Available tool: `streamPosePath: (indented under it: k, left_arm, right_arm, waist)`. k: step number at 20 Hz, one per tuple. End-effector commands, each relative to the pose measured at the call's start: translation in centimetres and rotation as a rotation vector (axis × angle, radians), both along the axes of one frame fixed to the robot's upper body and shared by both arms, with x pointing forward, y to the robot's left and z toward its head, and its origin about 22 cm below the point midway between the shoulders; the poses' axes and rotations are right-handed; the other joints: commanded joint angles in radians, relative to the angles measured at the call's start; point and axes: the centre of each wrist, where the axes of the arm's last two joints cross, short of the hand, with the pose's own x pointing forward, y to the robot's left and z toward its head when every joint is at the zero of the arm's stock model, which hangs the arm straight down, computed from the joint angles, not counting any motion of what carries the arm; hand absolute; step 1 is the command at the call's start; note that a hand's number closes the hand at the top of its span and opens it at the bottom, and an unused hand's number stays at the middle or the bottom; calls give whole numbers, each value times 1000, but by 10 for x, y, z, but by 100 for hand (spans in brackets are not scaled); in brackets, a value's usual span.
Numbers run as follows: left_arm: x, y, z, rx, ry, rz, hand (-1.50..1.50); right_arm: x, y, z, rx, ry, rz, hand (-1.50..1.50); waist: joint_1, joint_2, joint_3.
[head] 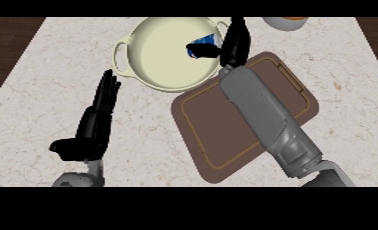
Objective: Pick the can from the tray and place it in the pot
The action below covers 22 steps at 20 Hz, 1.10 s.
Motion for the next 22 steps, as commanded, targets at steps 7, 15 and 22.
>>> streamPosePath:
  k: [7,15,22]
  left_arm:
    - [-13,4,4,0,16,21,0]
    - [-8,21,-2,7,11,28,0]
    - [2,7,-3,-1,22,41,0]
  right_arm:
    - [13,-69,-22,77,-134,0,-150]
    - [3,-113,-53,63,-135,7,-150]
    - [6,-137,-45,136,-190,-109,-150]
  waist:
    - [-19,-10,0]
    - [-44,-18,-2]
    - [-52,-20,-2]
